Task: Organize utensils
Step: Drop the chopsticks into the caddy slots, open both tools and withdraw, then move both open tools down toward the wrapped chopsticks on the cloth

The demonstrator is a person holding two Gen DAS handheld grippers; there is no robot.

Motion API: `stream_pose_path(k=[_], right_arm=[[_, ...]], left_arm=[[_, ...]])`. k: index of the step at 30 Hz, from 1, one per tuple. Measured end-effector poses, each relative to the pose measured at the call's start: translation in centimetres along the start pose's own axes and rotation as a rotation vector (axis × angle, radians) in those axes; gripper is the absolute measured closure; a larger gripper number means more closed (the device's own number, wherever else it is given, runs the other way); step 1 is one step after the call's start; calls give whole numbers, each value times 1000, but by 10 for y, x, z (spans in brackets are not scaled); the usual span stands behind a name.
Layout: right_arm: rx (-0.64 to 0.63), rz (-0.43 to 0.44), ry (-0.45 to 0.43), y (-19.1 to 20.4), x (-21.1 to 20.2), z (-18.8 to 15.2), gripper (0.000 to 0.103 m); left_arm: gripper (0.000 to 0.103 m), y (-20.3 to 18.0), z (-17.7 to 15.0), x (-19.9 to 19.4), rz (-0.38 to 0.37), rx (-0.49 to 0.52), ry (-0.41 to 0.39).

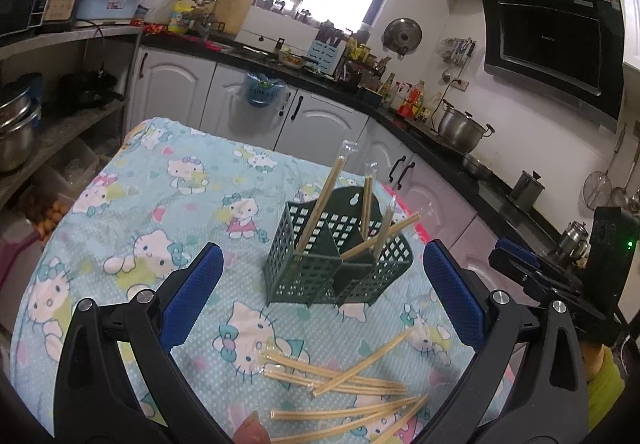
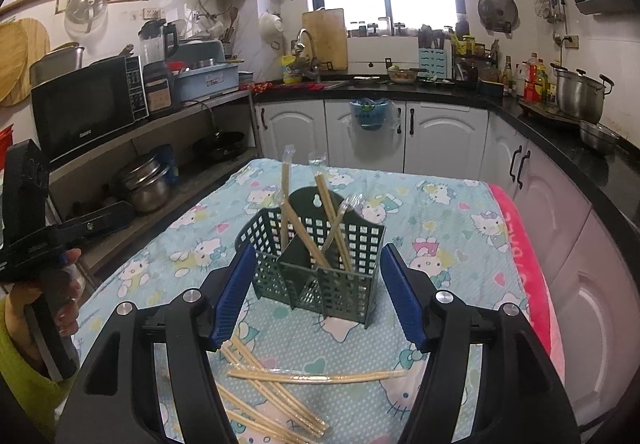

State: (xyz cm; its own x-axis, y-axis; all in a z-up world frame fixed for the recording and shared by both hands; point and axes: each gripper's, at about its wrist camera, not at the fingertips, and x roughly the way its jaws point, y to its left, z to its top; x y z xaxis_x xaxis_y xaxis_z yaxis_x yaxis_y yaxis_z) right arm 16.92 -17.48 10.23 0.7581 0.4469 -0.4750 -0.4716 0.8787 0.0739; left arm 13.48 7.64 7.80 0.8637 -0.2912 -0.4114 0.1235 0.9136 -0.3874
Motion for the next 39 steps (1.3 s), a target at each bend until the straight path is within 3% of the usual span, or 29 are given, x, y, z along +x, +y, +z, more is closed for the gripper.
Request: stream_pose_path(k=[35, 39], right_arm=[[-85, -3, 172, 1, 8, -71, 41], [-100, 1, 213, -3, 13, -86, 52]], left_arm=[[11, -5, -64, 28, 46, 53, 181], [11, -3, -73, 36, 55, 58, 216]])
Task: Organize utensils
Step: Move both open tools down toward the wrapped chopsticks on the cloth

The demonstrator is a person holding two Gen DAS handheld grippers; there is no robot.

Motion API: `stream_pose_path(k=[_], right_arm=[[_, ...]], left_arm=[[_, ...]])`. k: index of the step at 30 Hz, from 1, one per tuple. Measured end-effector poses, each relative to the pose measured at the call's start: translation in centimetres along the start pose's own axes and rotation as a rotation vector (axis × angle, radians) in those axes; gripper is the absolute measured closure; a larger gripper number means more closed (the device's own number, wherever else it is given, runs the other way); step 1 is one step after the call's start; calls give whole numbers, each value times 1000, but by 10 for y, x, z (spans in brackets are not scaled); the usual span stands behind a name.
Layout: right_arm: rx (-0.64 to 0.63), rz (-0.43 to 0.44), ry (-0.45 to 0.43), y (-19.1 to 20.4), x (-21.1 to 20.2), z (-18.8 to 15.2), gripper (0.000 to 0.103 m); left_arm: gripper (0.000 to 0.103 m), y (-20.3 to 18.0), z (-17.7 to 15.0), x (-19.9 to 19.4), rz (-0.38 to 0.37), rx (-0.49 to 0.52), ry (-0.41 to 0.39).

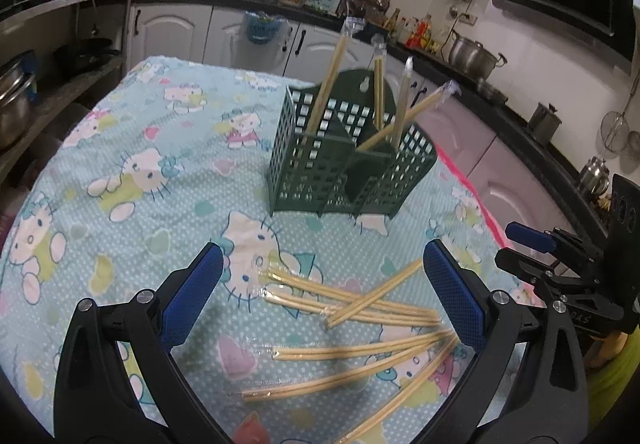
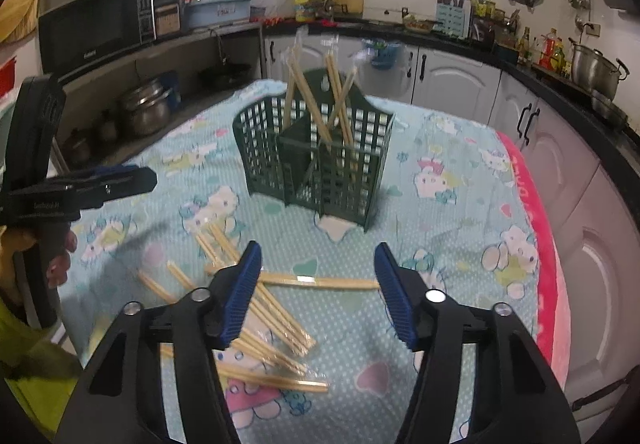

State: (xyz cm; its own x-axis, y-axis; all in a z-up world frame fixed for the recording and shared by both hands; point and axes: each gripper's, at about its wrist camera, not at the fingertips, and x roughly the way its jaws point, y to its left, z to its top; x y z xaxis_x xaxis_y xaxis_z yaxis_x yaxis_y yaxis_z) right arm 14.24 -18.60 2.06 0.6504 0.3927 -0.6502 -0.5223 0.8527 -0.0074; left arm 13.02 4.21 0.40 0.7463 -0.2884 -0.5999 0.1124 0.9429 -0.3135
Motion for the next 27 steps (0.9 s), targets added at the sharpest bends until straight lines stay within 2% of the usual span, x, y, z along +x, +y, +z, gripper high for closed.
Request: stream_pose_path(k=[4, 10, 15, 20, 27], right_arm=[[-18, 16, 51, -2, 13, -13, 66], [-22, 31, 109, -4, 30, -28, 75], [-21, 41, 143, -4, 41, -36, 76], [-15, 53, 174, -5, 51, -44, 76], [-6, 59, 203, -8, 59, -51, 76]], left_arm=[[11, 2, -7, 10, 13, -2, 36], [11, 11, -17, 24, 25, -12, 84], [20, 18, -24, 35, 34, -26, 119], [34, 25, -30, 44, 24, -43, 149], [44, 32, -33, 54, 18, -54, 174]])
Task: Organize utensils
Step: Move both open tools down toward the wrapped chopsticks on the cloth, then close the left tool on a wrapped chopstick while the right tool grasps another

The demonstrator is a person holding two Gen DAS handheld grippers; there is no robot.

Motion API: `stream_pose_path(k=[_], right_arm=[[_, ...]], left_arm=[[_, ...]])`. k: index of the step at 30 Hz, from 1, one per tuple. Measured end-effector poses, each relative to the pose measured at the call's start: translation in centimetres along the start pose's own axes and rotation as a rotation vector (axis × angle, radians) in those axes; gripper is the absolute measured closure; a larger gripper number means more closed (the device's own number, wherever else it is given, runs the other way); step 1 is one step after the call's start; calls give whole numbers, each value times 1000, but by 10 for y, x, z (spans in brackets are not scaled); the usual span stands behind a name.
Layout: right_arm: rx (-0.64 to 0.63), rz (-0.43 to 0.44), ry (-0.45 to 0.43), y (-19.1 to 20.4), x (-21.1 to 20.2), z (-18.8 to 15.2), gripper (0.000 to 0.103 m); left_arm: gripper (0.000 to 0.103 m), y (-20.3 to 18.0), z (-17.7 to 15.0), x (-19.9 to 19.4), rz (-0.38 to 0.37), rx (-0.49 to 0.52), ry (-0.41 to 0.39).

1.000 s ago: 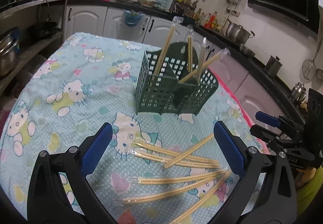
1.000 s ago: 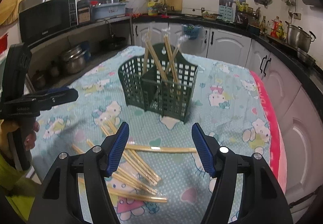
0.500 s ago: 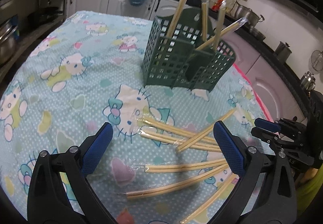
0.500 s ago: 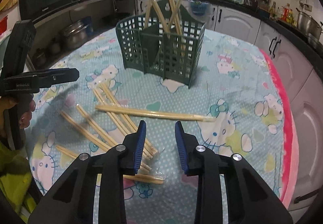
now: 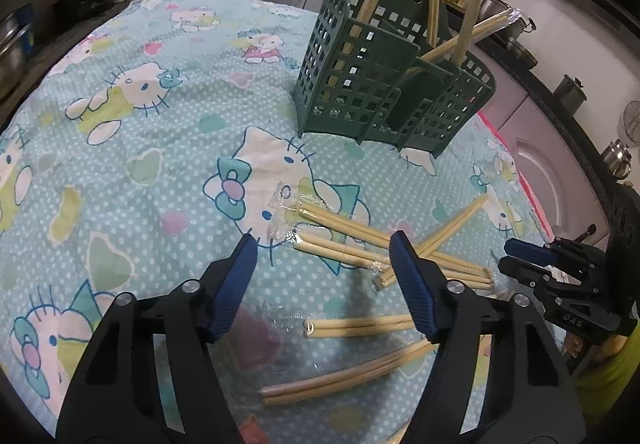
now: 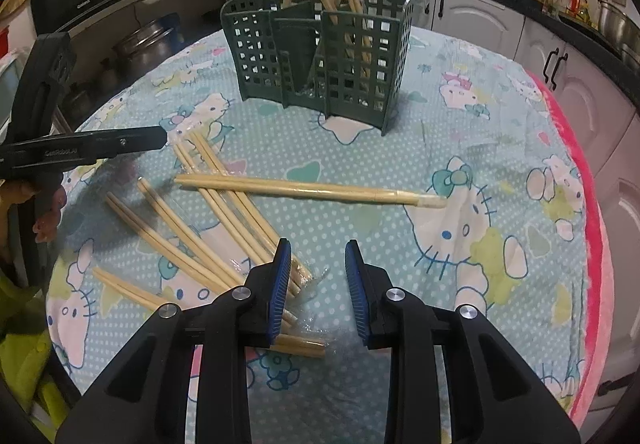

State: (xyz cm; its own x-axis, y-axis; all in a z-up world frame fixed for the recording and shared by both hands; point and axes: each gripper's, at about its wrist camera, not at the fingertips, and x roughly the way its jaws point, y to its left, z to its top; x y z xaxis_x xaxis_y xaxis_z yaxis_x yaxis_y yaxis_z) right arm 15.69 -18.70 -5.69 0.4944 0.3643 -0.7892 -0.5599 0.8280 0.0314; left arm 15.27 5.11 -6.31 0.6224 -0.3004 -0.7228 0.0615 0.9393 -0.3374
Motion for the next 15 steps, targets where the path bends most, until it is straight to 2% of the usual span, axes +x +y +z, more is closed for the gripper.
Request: stream_pose_path(k=[6, 10, 12, 14, 15], right_arm=[[-3, 12, 12, 0, 4, -2, 76], [-17, 22, 22, 4, 8, -1, 76], [-27, 27, 27, 6, 11, -1, 76], [-35, 32, 32, 9, 13, 0, 76], [-43, 34, 34, 10, 14, 1, 76]], left_arm=[[50, 9, 5, 12, 1, -22, 21], [66, 14, 8, 19, 2, -32, 30], [76, 16, 10, 22, 2, -35, 35], [90, 19, 10, 24, 10, -33, 41], [92, 20, 10, 24, 8, -34, 40]])
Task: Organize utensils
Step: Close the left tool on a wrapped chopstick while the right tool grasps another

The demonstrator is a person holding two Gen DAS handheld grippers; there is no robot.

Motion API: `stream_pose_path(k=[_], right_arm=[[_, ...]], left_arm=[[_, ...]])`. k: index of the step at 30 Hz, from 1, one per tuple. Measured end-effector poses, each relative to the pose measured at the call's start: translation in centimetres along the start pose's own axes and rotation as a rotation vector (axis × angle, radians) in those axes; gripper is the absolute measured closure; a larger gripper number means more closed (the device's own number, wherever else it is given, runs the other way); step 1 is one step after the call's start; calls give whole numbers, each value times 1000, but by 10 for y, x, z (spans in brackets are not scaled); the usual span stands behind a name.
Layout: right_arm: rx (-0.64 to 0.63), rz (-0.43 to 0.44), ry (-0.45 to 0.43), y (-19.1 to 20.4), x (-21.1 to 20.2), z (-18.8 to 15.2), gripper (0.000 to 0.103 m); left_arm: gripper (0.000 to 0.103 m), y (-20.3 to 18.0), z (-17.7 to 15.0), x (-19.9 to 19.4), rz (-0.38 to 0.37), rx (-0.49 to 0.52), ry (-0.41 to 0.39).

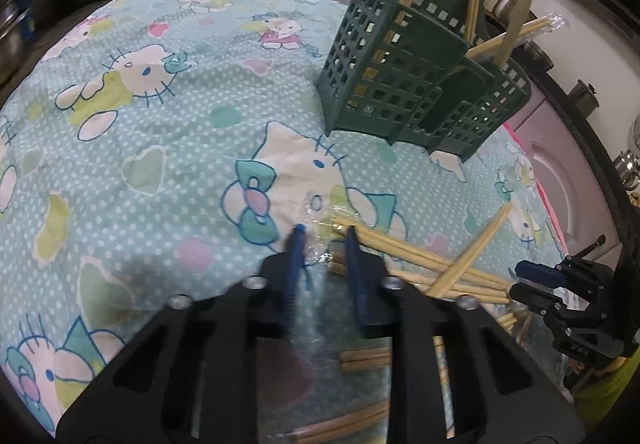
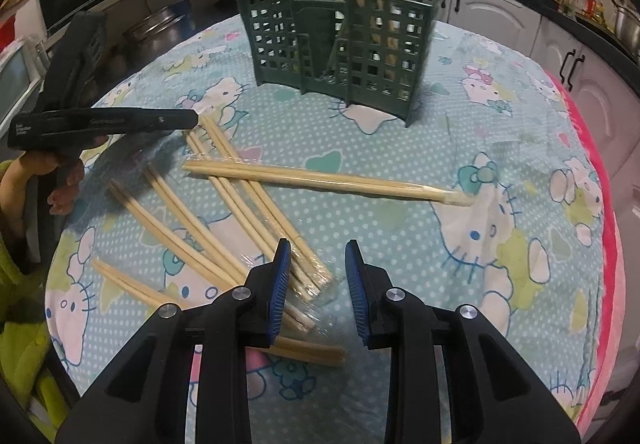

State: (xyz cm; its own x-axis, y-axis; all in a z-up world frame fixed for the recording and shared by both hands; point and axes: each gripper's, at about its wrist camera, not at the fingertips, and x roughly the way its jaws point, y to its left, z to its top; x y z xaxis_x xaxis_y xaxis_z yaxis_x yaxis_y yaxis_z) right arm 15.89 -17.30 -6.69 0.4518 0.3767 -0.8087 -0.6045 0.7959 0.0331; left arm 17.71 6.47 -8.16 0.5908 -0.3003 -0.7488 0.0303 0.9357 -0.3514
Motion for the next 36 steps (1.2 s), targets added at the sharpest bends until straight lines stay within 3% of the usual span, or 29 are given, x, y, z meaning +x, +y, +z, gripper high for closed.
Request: stream_pose_path(k=[2, 7, 15, 20, 36], right_arm=[[-16, 2, 9, 2, 3, 3, 76], [-35, 20, 22, 7, 10, 8, 76], [-10, 59, 9, 5, 5, 17, 76], [-60, 74, -26, 22, 6, 42, 76], [-204, 127, 66, 90, 83, 107, 76]], left_arm=[[99, 5, 0, -1, -9, -8, 0], [101, 17, -1, -5, -54, -44, 4], [101, 31, -2, -20, -36, -67, -19], [101, 43, -2, -30, -19, -86, -43], [101, 70, -5, -58, 39, -101, -99]])
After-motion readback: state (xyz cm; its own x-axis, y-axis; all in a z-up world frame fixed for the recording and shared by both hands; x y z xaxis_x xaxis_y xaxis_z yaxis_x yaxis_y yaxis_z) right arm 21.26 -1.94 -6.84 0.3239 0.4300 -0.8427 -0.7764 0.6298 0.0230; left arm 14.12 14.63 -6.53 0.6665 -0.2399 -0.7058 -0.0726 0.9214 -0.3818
